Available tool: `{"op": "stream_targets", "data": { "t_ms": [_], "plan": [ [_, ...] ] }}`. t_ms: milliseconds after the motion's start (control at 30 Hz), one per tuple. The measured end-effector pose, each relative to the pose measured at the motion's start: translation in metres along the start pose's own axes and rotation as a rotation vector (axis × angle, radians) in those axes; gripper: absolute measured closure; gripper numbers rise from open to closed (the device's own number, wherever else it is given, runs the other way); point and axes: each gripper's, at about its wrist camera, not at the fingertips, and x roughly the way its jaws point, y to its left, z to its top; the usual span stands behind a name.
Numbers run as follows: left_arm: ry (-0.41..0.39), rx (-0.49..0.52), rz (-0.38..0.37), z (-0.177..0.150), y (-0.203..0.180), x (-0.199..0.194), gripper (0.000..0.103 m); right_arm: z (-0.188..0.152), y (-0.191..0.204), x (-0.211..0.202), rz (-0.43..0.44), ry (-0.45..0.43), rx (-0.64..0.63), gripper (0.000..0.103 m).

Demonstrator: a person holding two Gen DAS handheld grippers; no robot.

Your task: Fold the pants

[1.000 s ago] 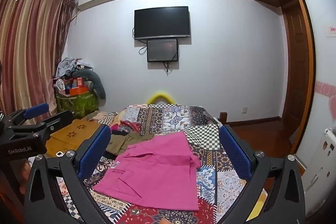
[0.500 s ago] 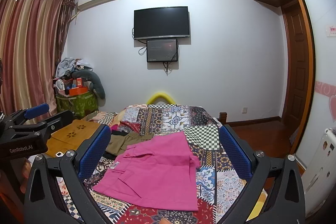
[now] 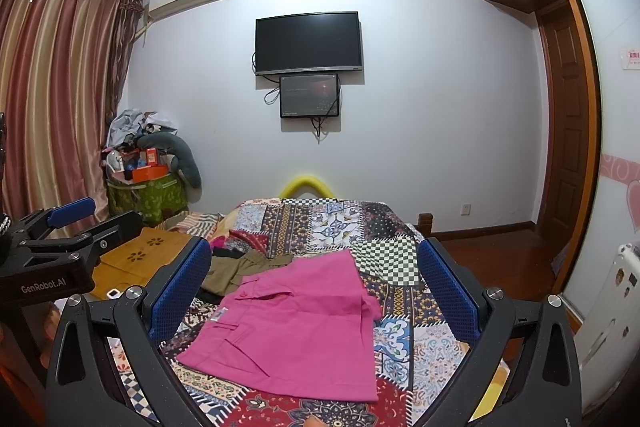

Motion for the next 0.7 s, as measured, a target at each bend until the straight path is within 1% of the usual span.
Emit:
{"op": "stream_targets", "data": {
  "t_ms": [700],
  "plan": [
    [0.000,-0.003,0.008,-0.0005,-0.0011,0.0015,0.000,0.0001,-0.0015,0.0006,0.001,0.001,0.001,0.001]
  ]
}}
